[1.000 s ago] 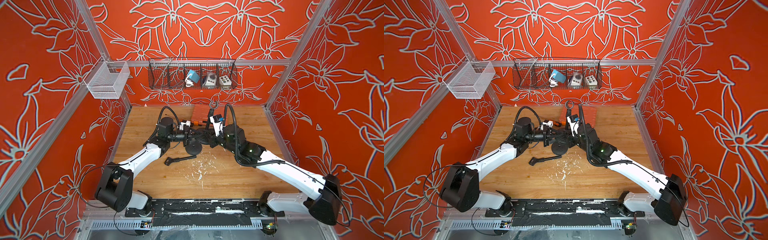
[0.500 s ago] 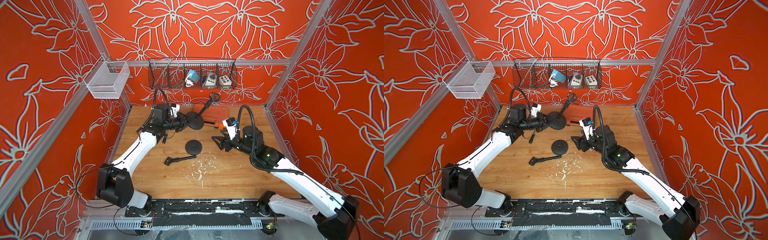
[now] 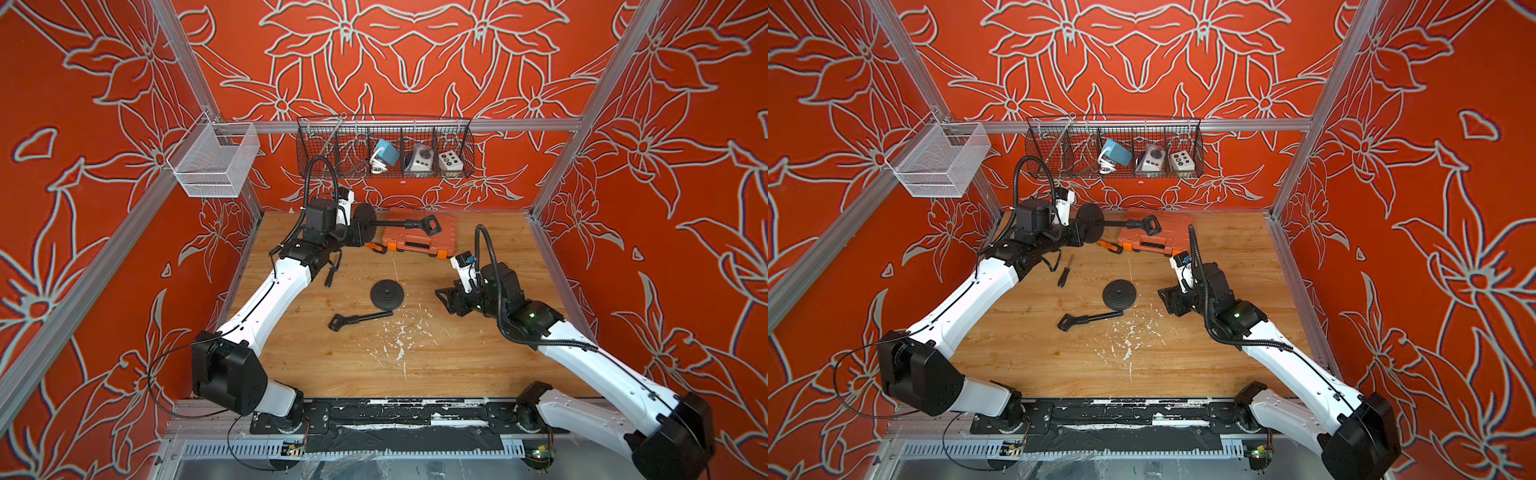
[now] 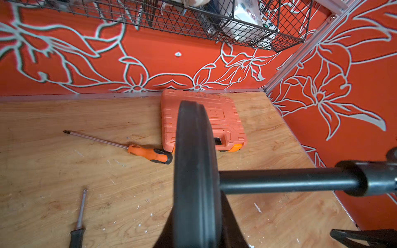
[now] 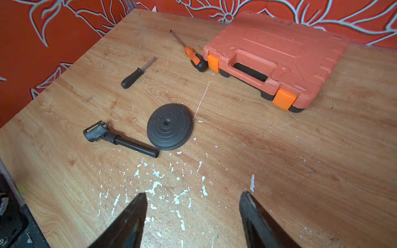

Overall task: Assemble a microphone stand
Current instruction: Place the microphone stand at the center of the board.

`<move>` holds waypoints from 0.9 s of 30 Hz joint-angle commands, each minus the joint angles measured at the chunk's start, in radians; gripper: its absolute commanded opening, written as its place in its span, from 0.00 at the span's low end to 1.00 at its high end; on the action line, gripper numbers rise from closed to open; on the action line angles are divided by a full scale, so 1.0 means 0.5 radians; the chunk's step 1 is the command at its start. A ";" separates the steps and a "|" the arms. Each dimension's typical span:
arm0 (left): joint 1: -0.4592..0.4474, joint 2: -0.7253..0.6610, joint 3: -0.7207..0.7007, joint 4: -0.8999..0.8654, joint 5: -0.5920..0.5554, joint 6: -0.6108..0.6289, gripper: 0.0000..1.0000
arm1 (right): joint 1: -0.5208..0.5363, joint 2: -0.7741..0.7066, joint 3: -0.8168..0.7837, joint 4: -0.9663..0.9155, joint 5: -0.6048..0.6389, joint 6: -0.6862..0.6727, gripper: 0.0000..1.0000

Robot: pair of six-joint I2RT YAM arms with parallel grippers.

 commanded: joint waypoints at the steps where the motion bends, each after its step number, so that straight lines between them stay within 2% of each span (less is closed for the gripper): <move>1: 0.146 -0.118 0.008 0.252 0.031 -0.281 0.00 | -0.018 -0.010 -0.009 -0.005 -0.012 0.025 0.71; 4: 0.380 -0.133 -0.059 0.297 0.234 -0.702 0.00 | -0.025 0.014 -0.002 -0.006 -0.045 0.016 0.72; 8: 0.630 -0.116 -0.152 0.330 0.432 -1.012 0.00 | -0.028 0.048 0.002 0.001 -0.079 -0.001 0.72; 12: 0.888 -0.013 -0.295 0.529 0.706 -1.311 0.00 | -0.030 0.094 0.021 0.015 -0.102 0.000 0.72; 20: 1.114 0.264 -0.520 1.017 0.898 -1.498 0.00 | -0.037 0.235 0.086 0.077 -0.152 0.001 0.72; 22: 1.155 0.362 -0.542 1.133 0.891 -1.470 0.00 | -0.038 0.287 0.118 0.077 -0.176 0.009 0.72; 27: 1.262 0.604 -0.417 1.096 0.871 -1.436 0.00 | -0.039 0.388 0.254 -0.067 -0.134 -0.018 0.72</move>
